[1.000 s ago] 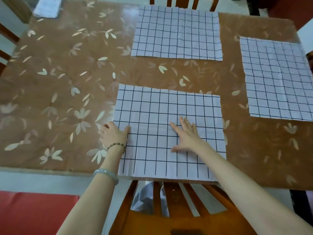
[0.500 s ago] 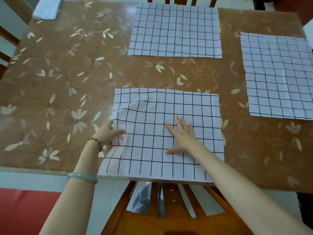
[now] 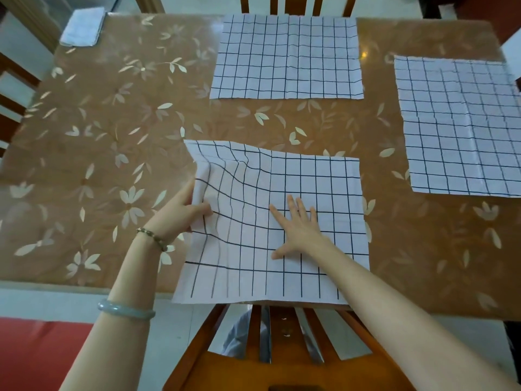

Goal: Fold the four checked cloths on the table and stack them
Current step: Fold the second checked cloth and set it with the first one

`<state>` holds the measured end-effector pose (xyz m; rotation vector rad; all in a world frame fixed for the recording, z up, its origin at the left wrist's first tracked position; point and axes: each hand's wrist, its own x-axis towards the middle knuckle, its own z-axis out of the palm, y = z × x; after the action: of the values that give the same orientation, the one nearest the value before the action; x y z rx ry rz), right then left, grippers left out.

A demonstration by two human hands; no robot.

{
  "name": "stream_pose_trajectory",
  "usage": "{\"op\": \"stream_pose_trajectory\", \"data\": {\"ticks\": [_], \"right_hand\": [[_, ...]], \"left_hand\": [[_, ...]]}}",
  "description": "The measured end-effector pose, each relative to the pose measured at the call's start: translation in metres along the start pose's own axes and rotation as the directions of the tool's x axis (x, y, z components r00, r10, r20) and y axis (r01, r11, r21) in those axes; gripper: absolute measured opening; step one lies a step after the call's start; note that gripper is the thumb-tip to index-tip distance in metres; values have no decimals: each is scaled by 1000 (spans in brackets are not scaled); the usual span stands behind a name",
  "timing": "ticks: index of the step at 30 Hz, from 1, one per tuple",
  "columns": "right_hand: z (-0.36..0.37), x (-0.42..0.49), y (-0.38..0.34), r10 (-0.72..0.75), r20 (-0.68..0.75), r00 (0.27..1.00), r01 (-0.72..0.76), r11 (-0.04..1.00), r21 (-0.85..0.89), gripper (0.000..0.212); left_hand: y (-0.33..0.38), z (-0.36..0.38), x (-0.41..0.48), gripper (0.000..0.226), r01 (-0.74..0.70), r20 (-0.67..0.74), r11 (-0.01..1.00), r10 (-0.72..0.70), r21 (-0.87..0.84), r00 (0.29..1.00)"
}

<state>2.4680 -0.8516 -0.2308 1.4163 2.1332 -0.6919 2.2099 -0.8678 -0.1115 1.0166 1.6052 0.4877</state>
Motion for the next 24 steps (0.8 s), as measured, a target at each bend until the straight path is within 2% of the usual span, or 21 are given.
{"op": "stream_pose_trajectory", "data": {"ticks": [4,6,8,10,12,14,16,17,18,21,24], "right_hand": [[1,-1,1,-7,-14,1000,8,999,41,128],[3,-3,3,-19,-50,999,26,989,144,124],[2,-11,10,16,-169,986,40,944,327,109],[-2,-23,24,106,-344,933,90,857,508,79],[-9,-41,42,249,-406,879,113,719,685,50],[-19,-60,58,360,-302,883,121,447,886,31],[-29,-76,68,377,-147,914,111,114,987,28],[-33,-82,72,361,-76,930,92,-27,995,31],[-36,-88,75,334,-25,942,70,-125,990,34],[-38,-99,83,229,50,972,10,-254,967,45],[-34,-97,91,228,90,969,-26,-271,962,45]], "left_hand": [[36,41,-7,53,-92,24,991,90,96,996],[48,63,-6,47,-118,3,973,120,198,993],[55,86,-6,61,-135,34,959,131,250,991],[61,109,-8,67,-154,61,935,142,320,988],[67,133,-10,63,-166,53,913,158,373,986],[70,158,-10,57,-177,25,874,186,452,982],[70,181,-6,53,-163,-9,852,193,497,981],[70,192,-3,50,-156,-13,847,189,509,982],[70,203,0,47,-154,-12,839,187,523,982],[71,231,5,36,-164,10,798,194,579,981],[68,252,12,39,-185,57,798,186,574,981]]}}
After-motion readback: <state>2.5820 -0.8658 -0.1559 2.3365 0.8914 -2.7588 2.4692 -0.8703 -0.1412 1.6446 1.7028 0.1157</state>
